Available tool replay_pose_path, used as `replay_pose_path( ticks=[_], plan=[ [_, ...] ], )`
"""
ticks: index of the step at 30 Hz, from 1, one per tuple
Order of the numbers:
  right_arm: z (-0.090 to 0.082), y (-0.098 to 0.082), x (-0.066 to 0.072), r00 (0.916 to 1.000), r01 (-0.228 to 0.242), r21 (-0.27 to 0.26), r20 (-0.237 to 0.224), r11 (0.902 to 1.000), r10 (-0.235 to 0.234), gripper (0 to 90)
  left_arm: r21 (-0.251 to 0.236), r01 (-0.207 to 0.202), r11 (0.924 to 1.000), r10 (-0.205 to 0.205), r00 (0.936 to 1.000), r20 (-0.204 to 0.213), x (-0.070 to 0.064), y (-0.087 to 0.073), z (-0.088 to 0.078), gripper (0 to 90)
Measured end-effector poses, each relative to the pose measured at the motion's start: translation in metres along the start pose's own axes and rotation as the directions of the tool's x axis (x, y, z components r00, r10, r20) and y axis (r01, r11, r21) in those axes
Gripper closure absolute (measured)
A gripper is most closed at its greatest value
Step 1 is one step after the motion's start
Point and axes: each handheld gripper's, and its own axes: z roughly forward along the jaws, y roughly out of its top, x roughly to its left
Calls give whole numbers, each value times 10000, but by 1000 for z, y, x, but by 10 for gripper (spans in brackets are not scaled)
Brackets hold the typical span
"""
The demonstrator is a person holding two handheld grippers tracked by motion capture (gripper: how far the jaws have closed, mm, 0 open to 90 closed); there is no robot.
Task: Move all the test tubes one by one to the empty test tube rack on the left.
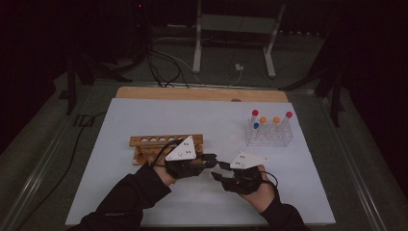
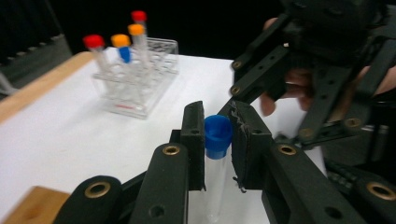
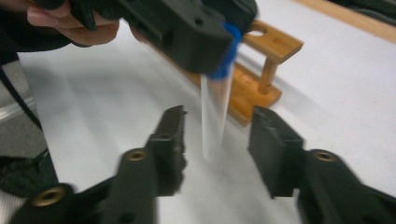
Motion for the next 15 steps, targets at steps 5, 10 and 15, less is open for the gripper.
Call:
replay_pose_path(
  ticks=[5,10,15],
  plan=[
    [-5,0,-5,9997,-222,-352,30,9991,223,374,-105,21,9999,-26,9989,-467,12,7,-11,776],
    [-7,1,-7,9988,-450,-620,139,9971,459,197,-155,49,9999,-60,9972,-740,21,13,-19,776],
    [-10,0,-10,9976,-684,-943,69,9932,693,81,-259,63,9996,-91,9938,-1106,32,19,-28,776]
  ],
)
